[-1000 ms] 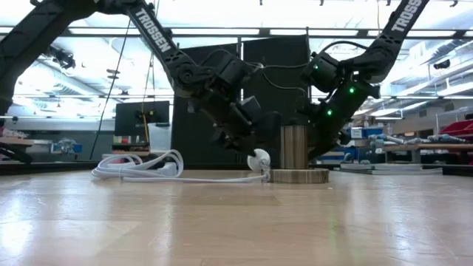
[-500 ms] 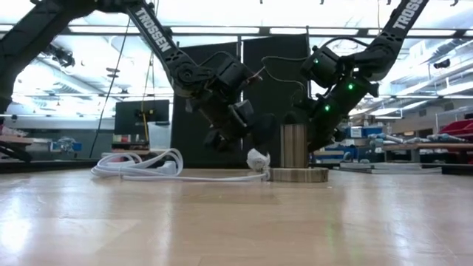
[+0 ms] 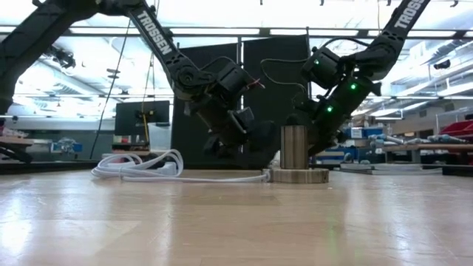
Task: Screw lightbulb
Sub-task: Insert the lightbulb into the lamp holder
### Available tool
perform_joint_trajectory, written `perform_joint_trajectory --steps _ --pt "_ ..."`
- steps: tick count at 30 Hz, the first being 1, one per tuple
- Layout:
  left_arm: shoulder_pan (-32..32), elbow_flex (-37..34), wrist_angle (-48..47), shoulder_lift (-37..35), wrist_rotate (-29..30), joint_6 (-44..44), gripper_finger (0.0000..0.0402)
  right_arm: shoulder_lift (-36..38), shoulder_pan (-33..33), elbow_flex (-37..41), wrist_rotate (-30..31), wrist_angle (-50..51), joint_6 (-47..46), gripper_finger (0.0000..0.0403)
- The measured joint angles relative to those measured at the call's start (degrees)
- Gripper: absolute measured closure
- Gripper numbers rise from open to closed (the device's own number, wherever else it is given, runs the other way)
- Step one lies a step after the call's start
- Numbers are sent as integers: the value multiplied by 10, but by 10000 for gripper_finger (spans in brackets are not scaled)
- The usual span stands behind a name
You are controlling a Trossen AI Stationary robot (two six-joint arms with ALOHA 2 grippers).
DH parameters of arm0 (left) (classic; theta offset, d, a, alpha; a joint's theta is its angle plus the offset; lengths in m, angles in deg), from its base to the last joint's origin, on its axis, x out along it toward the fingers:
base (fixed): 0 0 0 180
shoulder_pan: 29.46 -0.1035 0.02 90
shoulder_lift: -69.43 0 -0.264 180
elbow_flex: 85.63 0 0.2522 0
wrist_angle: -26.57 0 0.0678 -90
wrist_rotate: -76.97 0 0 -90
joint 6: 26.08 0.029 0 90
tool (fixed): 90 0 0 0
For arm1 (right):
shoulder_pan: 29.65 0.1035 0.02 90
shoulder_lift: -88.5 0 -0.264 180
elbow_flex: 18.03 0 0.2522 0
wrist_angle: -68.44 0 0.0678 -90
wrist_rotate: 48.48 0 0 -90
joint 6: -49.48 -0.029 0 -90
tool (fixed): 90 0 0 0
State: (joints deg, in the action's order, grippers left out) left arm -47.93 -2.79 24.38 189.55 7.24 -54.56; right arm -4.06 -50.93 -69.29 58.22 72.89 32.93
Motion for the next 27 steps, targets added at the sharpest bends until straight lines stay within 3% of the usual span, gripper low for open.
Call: perform_joint_trajectory --steps 6,10,18,27 --pt "19 2 1 -3 -65 39 144 53 9 0 -5 117 -15 58" --pt "34 16 5 -3 -120 128 144 79 9 0 -28 179 4 58" --pt "62 46 38 6 -82 301 144 80 11 0 -40 205 13 58" --pt "63 107 28 80 -33 411 144 115 20 0 -14 247 15 58"
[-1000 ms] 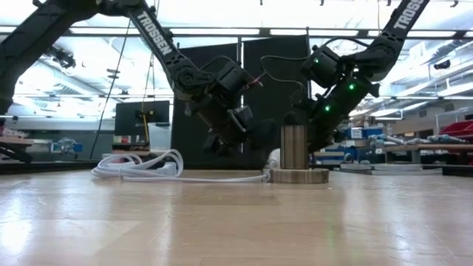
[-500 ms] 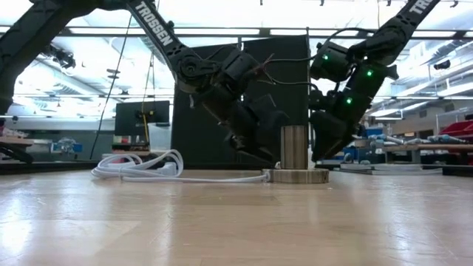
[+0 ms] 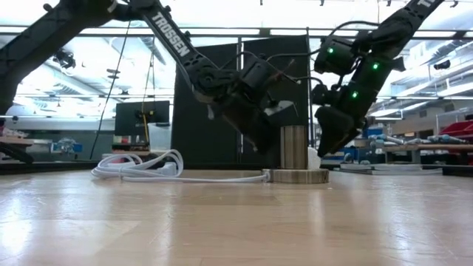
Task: Screw lightbulb
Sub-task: Insert the lightbulb into the lamp holder
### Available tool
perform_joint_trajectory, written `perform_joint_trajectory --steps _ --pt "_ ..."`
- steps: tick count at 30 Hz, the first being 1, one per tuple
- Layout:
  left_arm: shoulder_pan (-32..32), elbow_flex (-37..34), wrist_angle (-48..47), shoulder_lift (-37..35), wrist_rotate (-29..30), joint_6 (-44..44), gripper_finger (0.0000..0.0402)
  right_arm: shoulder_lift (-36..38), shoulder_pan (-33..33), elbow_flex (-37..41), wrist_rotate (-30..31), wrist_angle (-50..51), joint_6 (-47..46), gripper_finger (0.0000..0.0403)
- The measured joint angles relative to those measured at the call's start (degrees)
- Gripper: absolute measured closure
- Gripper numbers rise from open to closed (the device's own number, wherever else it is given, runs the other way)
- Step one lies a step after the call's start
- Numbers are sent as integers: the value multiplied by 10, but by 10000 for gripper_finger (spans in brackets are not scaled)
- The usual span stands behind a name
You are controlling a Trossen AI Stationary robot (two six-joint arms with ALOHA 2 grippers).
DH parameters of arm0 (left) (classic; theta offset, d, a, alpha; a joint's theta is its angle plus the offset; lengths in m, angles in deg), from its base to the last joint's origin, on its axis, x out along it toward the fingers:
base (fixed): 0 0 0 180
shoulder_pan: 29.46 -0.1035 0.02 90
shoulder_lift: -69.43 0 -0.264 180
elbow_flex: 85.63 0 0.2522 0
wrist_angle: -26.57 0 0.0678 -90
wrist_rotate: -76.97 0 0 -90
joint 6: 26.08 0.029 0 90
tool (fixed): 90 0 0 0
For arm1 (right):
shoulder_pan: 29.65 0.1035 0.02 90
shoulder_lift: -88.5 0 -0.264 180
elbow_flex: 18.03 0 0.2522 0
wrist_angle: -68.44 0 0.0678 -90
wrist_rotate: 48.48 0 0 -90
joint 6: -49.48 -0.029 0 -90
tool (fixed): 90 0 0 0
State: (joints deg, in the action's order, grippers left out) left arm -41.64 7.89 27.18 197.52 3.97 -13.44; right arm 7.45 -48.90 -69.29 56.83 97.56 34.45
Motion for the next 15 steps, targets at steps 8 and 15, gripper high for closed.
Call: perform_joint_trajectory --steps 8,15 --pt "0 21 20 32 -7 7 145 66 1 0 0 21 -2 58" --pt "6 20 36 34 -8 17 159 84 1 0 1 24 -2 58"
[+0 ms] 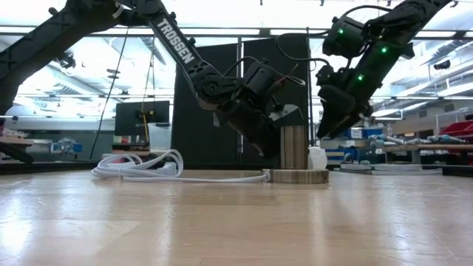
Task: Screw lightbulb
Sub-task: Insert the lightbulb into the lamp holder
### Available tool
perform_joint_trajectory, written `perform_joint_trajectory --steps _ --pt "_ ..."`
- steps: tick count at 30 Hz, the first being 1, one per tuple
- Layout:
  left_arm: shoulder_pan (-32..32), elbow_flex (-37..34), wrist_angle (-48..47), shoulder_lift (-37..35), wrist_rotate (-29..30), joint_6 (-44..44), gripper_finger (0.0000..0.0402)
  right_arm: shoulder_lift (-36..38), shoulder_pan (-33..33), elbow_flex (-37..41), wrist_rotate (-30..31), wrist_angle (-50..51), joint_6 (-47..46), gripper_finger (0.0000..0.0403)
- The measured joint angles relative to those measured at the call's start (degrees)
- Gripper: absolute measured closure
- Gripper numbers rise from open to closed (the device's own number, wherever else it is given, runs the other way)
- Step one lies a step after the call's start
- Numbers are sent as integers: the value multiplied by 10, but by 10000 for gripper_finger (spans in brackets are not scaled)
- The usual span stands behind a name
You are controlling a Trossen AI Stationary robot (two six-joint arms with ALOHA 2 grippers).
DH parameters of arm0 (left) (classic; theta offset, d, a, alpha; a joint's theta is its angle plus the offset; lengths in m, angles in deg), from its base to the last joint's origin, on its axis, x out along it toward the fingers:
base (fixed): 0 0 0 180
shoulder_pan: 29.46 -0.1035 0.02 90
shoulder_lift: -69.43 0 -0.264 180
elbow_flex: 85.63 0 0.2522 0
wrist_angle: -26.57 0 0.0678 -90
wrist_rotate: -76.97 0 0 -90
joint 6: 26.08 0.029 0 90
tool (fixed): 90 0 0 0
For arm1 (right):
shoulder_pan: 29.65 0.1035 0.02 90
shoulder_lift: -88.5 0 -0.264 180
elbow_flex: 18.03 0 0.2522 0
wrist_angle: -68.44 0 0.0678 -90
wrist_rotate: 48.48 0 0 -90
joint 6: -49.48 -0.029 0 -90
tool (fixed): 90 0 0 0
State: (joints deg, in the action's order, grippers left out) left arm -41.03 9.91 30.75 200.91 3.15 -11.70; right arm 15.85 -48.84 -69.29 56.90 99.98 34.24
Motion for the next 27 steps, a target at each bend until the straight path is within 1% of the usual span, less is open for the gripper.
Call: perform_joint_trajectory --steps 3,8,11,15,20,27 --pt "1 0 1 0 -4 -4 179 1 0 0 0 0 0 58" --pt "1 0 0 1 -11 -29 219 1 3 0 0 3 -4 58" --pt "1 0 -1 1 -13 -49 236 5 7 0 1 6 -11 58" --pt "1 0 -5 -1 -14 -60 241 24 17 0 30 17 -12 58" --pt "1 13 -5 -17 -10 -60 242 77 36 0 54 21 -16 58" --pt "7 12 -11 -70 -9 -60 243 162 81 0 129 49 -38 58"
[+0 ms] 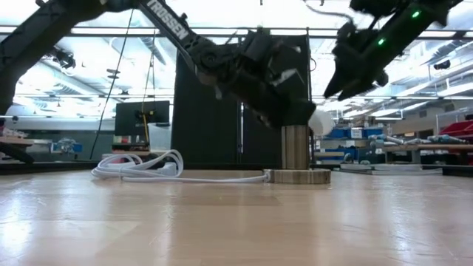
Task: Screw lightbulb
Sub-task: Insert the lightbulb into the lamp holder
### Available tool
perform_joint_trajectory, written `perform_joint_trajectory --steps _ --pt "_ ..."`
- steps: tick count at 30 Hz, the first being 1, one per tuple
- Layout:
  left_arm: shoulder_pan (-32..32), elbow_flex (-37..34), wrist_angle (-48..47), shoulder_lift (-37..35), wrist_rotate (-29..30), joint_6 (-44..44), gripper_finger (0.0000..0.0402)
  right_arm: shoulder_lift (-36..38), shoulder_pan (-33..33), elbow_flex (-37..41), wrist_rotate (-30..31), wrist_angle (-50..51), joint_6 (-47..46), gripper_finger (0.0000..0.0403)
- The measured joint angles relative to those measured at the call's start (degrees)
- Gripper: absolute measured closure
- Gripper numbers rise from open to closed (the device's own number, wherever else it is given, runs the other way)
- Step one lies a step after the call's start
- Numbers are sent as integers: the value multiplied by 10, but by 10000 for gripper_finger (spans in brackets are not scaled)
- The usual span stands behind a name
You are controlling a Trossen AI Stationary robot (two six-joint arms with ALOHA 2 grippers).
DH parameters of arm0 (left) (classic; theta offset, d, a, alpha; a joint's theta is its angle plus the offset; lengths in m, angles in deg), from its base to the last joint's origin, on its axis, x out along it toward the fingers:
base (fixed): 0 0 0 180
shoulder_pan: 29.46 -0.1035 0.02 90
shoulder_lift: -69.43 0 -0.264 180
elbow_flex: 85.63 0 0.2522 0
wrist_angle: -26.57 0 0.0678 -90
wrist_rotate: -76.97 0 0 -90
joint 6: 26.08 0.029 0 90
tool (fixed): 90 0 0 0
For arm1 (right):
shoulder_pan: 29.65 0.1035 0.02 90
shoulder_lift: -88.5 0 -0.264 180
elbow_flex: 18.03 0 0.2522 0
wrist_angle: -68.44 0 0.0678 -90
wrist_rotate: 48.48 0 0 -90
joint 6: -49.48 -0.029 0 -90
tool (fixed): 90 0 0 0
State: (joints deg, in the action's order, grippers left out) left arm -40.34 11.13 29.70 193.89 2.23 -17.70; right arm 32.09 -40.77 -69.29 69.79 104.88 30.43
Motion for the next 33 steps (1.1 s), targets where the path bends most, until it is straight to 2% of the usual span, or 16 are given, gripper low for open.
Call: perform_joint_trajectory --steps 4,13,18,23,26,29,33 --pt "16 -6 4 -27 -4 -10 244 54 45 0 40 6 -19 58" --pt "86 -65 24 -59 -4 -42 244 119 172 0 56 -37 -33 58" --pt "127 -102 67 -84 22 -55 244 118 244 0 123 -42 -38 58" --pt "162 -140 95 -124 70 -63 244 112 292 0 129 -20 -102 58" --pt "182 -162 110 -144 98 -70 244 103 318 1 145 24 -152 58" --pt "199 -192 129 -156 122 -79 244 95 341 12 167 21 -192 58" --pt "216 -226 182 -156 126 -100 244 73 352 38 166 18 -268 58"
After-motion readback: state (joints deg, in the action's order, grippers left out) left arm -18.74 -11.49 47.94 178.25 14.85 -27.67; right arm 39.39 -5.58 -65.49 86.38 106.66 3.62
